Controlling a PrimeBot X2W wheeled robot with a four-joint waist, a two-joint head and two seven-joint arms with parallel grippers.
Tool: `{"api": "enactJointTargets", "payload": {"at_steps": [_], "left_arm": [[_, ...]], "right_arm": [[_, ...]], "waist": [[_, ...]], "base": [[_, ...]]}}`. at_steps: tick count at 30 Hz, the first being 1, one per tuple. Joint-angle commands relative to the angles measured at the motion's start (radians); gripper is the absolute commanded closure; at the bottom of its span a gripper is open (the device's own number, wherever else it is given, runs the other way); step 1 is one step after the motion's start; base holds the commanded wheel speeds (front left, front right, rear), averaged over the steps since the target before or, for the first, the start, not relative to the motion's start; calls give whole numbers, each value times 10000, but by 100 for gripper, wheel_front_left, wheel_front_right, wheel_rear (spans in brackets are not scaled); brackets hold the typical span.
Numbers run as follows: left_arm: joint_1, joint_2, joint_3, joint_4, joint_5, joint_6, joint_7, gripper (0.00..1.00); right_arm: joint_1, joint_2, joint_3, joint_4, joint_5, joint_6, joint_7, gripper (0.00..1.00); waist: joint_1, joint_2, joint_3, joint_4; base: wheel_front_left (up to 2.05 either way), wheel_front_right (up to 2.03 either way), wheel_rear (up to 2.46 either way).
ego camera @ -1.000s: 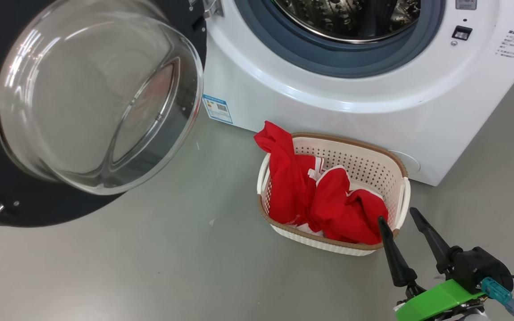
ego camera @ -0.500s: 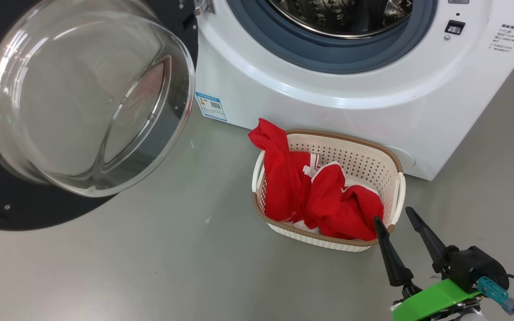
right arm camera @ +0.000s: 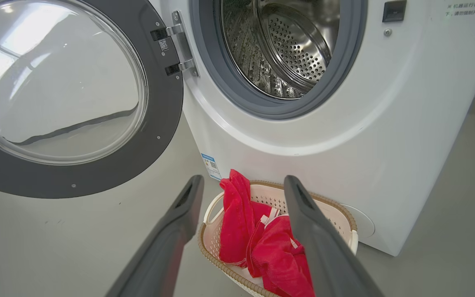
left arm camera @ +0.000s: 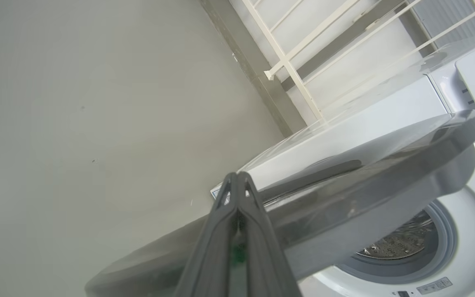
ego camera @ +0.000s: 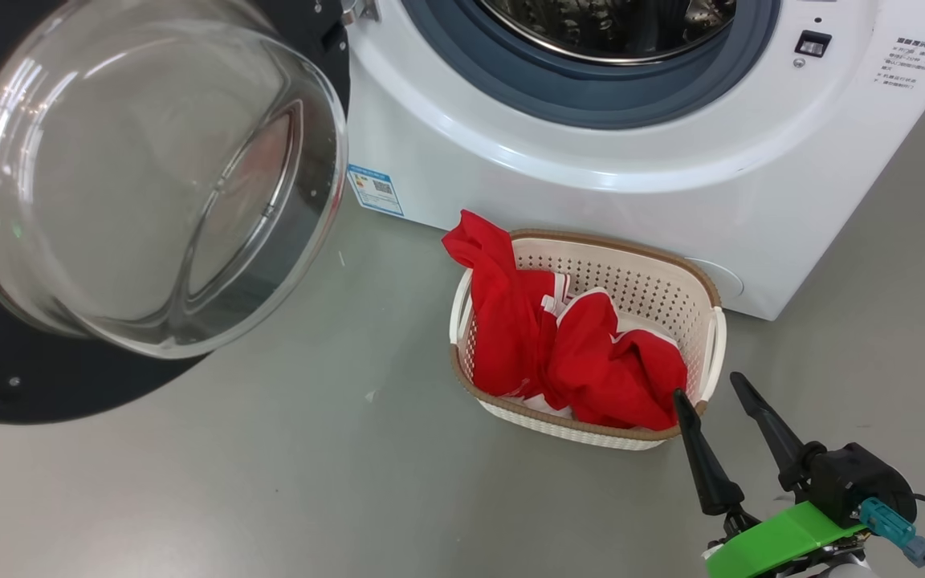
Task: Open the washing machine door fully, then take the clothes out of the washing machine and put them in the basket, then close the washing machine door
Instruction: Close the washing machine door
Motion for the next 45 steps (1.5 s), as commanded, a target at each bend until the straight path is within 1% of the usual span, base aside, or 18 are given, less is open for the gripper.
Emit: {"api": "enactJointTargets", "payload": {"at_steps": [1,5,7,9,10,20,23,30,33,38,42,45], "left_arm": [[311,674,-32,-636,-183,-57,510,100],[779,640,-264,-1454,-536,-57,1212,100],[905,649,-304,-1665,-622,-57,1341,100],[1168,630,-375,-2151,-869,-57,1659,100],[1455,670,-426,-2642,-1055,-57,1862,100],[2707,720,-719,-5425,-2046,-57,2587,100],[2958,639,-925,-6310,-2317,-57,2771,100],[3314,209,-1468,-8275,-2677,-57,2676,100],[3324,-28,-1683,-8768,-2729,-57,2461,100],[3160,-453,-2130,-9314,-2859,-57,2249,100],[3022,-742,-2472,-9526,-2748,-57,1960,100],[3022,-807,-2574,-9503,-2660,-57,1698,100]], "right_arm": [[-240,17,196,-239,-130,65,-65,0],[-201,32,147,-257,-132,65,-65,0],[-198,36,145,-262,-136,65,-65,0],[-186,42,121,-275,-142,65,-65,0],[-166,47,85,-292,-148,65,-65,0],[-96,55,-12,-315,-169,65,-65,0],[-106,57,-22,-321,-167,65,-65,0],[-136,62,-62,-350,-176,65,-65,0],[-161,61,-84,-366,-177,65,-65,0],[-188,60,-173,-395,-190,65,-65,0],[-224,67,-198,-416,-213,65,-65,0],[-238,77,-204,-420,-215,65,-65,0]], "waist": [[0,0,-21,17],[0,0,-64,61],[0,0,-71,68],[0,0,-96,91],[0,0,-122,110],[0,0,-213,150],[0,0,-196,133],[0,0,-152,41],[0,0,-131,-22],[0,0,-85,-85],[0,0,-58,-148],[0,0,-58,-211]], "base": [[0,0,0],[0,0,0],[0,0,0],[0,0,0],[0,0,0],[0,0,0],[0,0,0],[0,0,0],[0,0,0],[0,0,0],[0,0,0],[0,0,0]]}}
